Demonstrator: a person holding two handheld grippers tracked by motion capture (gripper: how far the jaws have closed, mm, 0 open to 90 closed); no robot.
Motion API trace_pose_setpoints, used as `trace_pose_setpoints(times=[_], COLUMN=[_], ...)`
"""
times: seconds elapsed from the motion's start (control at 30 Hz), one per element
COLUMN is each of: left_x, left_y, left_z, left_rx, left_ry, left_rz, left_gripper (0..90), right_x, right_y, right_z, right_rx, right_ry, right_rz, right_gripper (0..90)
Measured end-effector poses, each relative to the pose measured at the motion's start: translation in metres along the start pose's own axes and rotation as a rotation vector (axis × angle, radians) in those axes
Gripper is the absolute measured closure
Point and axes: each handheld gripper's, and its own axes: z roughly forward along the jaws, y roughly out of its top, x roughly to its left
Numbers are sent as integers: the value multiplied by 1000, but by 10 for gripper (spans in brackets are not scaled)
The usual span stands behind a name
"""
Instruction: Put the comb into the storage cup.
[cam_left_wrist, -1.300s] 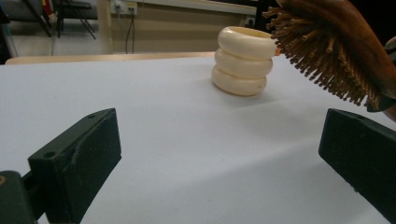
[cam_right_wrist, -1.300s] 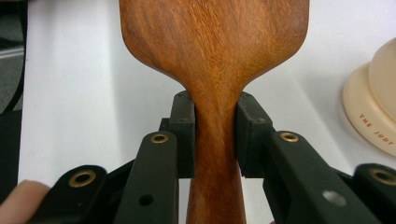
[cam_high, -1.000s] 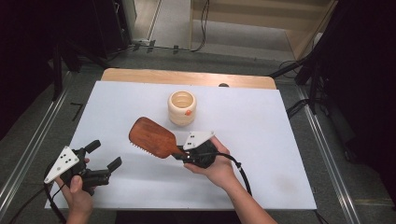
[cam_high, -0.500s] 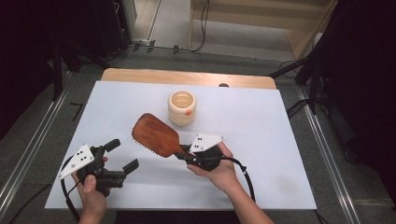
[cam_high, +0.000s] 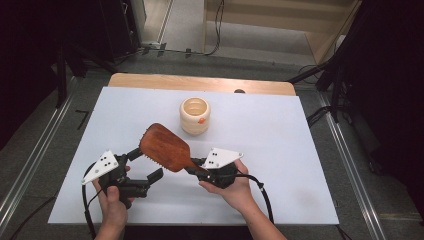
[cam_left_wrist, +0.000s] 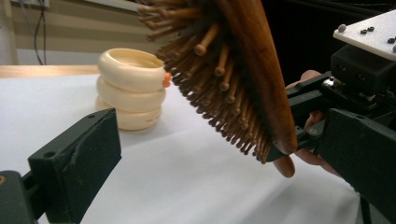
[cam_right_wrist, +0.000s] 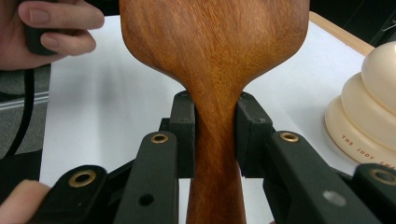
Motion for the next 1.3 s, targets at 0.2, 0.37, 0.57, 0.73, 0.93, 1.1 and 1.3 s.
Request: trace_pose_setpoints(times=[0.2, 0.37, 0.57, 0.73, 0.93, 1.1, 1.3], left_x=[-8, -16, -21, -26, -28, -27, -24], left_y=[6, 12, 17, 17, 20, 21, 21], left_z=[15, 28, 38, 46, 48, 49, 53], left_rx=[-16, -8, -12, 15, -8, 10, 42], left_ry=[-8, 39, 95, 111, 97, 55, -17], left_rz=[-31, -37, -59, -59, -75, -101, -137], left_gripper=[0, 60, 91, 135, 298, 367, 480], right_x=[1, 3, 6, 8, 8, 8, 7], right_y=[-3, -4, -4, -5, -9, -10, -14], right_z=[-1, -3, -5, -6, -7, -8, -6], right_rx=[-20, -28, -53, -63, -75, -81, -79], right_ry=[3, -7, -6, -14, -25, -37, -57], right_rz=[15, 15, 22, 14, 25, 26, 21], right_gripper=[703, 704, 703, 704, 704, 704, 704])
